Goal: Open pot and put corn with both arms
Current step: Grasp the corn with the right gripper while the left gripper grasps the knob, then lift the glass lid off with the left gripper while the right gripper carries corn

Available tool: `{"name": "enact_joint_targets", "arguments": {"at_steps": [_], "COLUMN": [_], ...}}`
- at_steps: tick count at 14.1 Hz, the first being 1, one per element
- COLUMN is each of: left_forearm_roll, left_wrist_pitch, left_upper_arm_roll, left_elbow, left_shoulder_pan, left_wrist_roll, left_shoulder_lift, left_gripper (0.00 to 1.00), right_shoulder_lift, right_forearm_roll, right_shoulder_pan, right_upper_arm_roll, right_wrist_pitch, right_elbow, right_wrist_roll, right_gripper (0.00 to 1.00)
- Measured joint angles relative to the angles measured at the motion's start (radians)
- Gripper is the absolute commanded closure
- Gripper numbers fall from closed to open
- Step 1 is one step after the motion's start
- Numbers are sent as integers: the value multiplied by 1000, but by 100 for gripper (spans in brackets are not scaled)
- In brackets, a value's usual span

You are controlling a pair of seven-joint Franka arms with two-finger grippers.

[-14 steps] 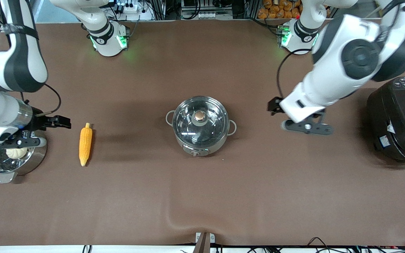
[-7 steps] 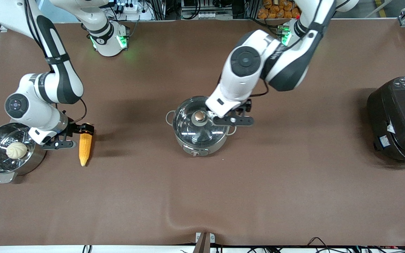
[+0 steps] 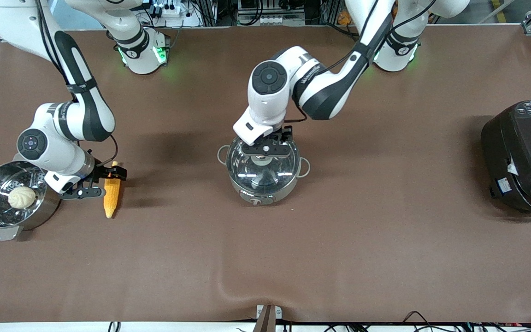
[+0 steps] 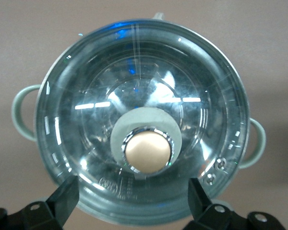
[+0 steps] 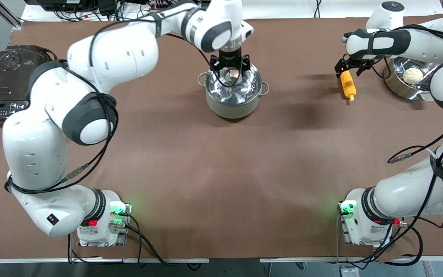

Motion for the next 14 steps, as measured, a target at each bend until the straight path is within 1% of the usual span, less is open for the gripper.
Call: {"name": "enact_joint_targets", "arguments": {"at_steps": [3, 8, 9, 10, 11, 12, 13, 14], "left_forearm_roll": [28, 30, 30, 30, 30, 30, 31, 36], "left_wrist_pitch": [31, 73, 82, 89, 91, 93, 94, 93], "left_upper_arm_roll": [3, 7, 7, 7, 7, 7, 7, 7], "left_elbow": [2, 2, 2, 2, 2, 2, 2, 4], "left_shoulder_pan": [-3, -3, -4, -5, -7, -11, -15, -16], "left_wrist_roll": [-3, -24, -38, -50, -64, -94, -133, -163], "left_shoulder_lift": [19, 29, 33, 38, 43, 47, 49, 48], "left_gripper": [0, 0, 0, 21, 77, 100, 100, 100], "right_shoulder_lift": [70, 121, 130, 138, 143, 145, 145, 145], "right_forearm_roll": [-4, -14, -14, -14, -15, -15, -15, -15], "right_shoulder_pan": [-16, -24, -27, -29, -30, -30, -30, -30], "right_upper_arm_roll": [-6, -9, -9, -9, -9, -9, -9, -9], "right_wrist_pitch": [84, 114, 119, 122, 124, 125, 125, 126], "right_elbow": [3, 16, 16, 16, 16, 16, 17, 19], "right_wrist_roll": [-4, -17, -17, -17, -17, -18, -17, -18], "right_gripper": [0, 0, 7, 20, 35, 48, 64, 73]}}
